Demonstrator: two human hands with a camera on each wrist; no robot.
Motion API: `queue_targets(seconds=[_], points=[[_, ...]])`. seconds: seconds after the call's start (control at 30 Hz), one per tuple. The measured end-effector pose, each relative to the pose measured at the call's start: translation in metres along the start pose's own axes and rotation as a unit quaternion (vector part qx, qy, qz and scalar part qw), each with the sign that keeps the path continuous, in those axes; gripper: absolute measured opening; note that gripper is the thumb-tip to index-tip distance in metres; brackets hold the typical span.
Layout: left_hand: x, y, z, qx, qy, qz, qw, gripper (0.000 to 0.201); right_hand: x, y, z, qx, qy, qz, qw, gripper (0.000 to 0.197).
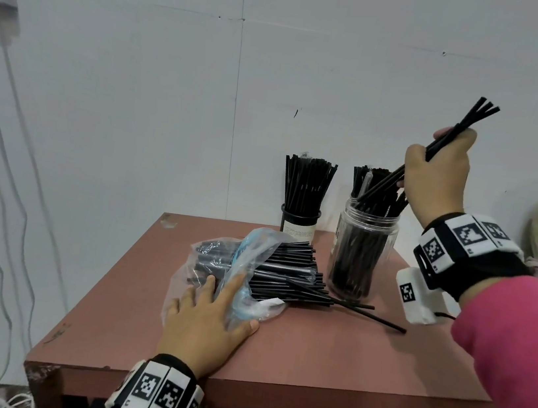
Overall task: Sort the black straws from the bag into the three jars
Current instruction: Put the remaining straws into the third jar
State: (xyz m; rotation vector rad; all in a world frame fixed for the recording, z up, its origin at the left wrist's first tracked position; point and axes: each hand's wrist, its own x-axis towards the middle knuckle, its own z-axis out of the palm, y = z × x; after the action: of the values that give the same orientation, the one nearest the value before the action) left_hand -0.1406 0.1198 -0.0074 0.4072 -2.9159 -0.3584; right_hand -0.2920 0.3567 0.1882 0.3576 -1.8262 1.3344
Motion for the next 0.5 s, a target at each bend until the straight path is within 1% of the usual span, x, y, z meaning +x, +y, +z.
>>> queue_targets(seconds=[0.1,0.17,0.23,0.27,0.3,0.4,0.43,0.47,0.5], points=[[0.0,0.0,0.0,-0.003,-0.003,0.0,1.0,0.076,-0.001,0.004,0.001,-0.044,-0.01,0.026,0.999,0.026],[0.0,0.0,0.0,-0.003,-0.004,0.0,1.0,0.076,-0.002,0.007,0.002,-0.116,-0.066,0.063,0.989,0.026],[0.0,0.0,-0.001,-0.005,-0.004,0.0,1.0,0.076,-0.004,0.011,0.003,-0.182,-0.132,0.087,0.97,0.019],[0.0,0.0,-0.001,-0.006,-0.004,0.0,1.0,0.076,-0.004,0.013,0.004,-0.199,-0.146,0.1,0.964,0.02],[0.0,0.0,-0.001,-0.006,-0.003,0.0,1.0,0.076,-0.004,0.016,0.005,-0.197,-0.148,0.111,0.963,0.029],[0.0,0.0,0.0,-0.004,0.0,0.002,1.0,0.076,-0.003,0.015,0.004,-0.105,-0.117,0.125,0.98,0.071],[0.0,0.0,0.0,-0.004,0.0,0.002,1.0,0.076,-0.002,0.013,0.003,-0.078,-0.107,0.12,0.984,0.078],[0.0,-0.001,0.0,-0.003,0.0,0.002,1.0,0.076,-0.003,0.01,0.002,-0.06,-0.1,0.112,0.987,0.078],[0.0,0.0,0.001,-0.003,0.0,0.002,1.0,0.076,-0.004,0.009,0.001,-0.049,-0.095,0.1,0.989,0.075]])
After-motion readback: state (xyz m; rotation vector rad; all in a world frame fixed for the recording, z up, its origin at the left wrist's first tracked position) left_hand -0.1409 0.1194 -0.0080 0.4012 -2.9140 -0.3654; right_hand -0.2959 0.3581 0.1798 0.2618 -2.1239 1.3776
